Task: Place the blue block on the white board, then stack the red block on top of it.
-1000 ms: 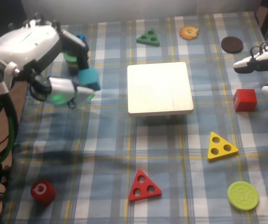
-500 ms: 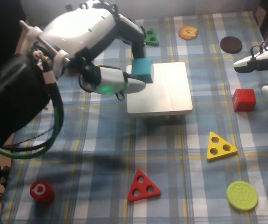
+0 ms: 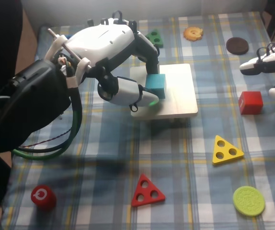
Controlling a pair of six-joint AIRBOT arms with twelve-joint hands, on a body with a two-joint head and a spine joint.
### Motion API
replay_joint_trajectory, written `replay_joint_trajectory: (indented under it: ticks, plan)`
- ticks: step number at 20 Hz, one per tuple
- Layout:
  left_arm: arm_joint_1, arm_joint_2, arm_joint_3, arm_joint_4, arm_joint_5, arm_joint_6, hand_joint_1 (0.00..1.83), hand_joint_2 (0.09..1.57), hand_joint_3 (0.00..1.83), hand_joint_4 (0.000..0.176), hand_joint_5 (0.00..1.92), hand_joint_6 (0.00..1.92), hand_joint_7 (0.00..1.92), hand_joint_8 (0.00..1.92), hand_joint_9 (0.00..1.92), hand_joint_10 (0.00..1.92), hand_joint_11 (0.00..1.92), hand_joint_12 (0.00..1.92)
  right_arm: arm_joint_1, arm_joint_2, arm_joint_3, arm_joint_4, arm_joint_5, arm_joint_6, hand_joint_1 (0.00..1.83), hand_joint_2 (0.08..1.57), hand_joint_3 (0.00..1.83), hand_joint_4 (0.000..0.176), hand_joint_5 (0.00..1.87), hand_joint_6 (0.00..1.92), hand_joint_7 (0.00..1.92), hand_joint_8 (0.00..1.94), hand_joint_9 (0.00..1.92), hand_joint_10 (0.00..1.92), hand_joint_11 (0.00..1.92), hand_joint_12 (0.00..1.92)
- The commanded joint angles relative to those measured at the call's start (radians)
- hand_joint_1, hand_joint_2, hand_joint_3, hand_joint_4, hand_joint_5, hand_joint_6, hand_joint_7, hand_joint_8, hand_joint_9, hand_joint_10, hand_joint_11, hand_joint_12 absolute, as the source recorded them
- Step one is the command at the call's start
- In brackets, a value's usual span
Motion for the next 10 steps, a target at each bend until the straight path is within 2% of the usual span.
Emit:
replay_joint_trajectory:
  ticks: [1,4,5,6,8,10]
  plan:
    - [-0.022,-0.005,0.008,0.022,-0.094,-0.004,1.04,1.08,0.0,0.17,1.05,0.86,0.77,0.0,0.46,0.0,0.0,0.51,0.012,-0.002,0.003,0.021,0.121,0.005,0.57,1.42,0.0,0.0,0.62,0.0,0.72,0.0,0.74,0.0,0.45,0.49]
    - [-0.033,-0.02,0.027,0.022,-0.076,-0.004,1.05,1.07,0.0,0.176,1.08,0.8,0.77,0.0,0.47,0.0,0.0,0.55,0.013,-0.003,0.004,0.019,0.121,0.005,0.57,1.43,0.0,0.0,0.62,0.0,0.71,0.0,0.73,0.0,0.44,0.49]
    - [-0.036,-0.023,0.031,0.022,-0.072,-0.004,1.05,1.07,0.0,0.166,1.06,0.83,0.76,0.0,0.47,0.0,0.0,0.56,0.013,-0.003,0.005,0.018,0.121,0.005,0.58,1.43,0.0,0.0,0.62,0.0,0.71,0.0,0.73,0.0,0.44,0.5]
    - [-0.04,-0.027,0.037,0.022,-0.068,-0.004,1.05,1.07,0.0,0.165,1.06,0.84,0.76,0.0,0.47,0.0,0.0,0.56,0.013,-0.004,0.005,0.018,0.121,0.005,0.58,1.42,0.0,0.0,0.62,0.0,0.71,0.0,0.73,0.0,0.42,0.53]
    - [-0.046,-0.034,0.049,0.02,-0.055,-0.004,1.06,1.07,0.0,0.141,1.07,0.83,0.77,0.0,0.48,0.0,0.0,0.57,0.014,-0.004,0.006,0.017,0.121,0.005,0.6,1.42,0.0,0.0,0.62,0.0,0.72,0.0,0.73,0.0,0.42,0.54]
    - [-0.047,-0.037,0.054,0.016,-0.051,-0.004,1.06,1.07,0.0,0.138,1.07,0.82,0.78,0.01,0.49,0.0,0.0,0.57,0.015,-0.004,0.007,0.017,0.121,0.005,0.6,1.42,0.0,0.0,0.62,0.0,0.72,0.0,0.74,0.01,0.43,0.54]
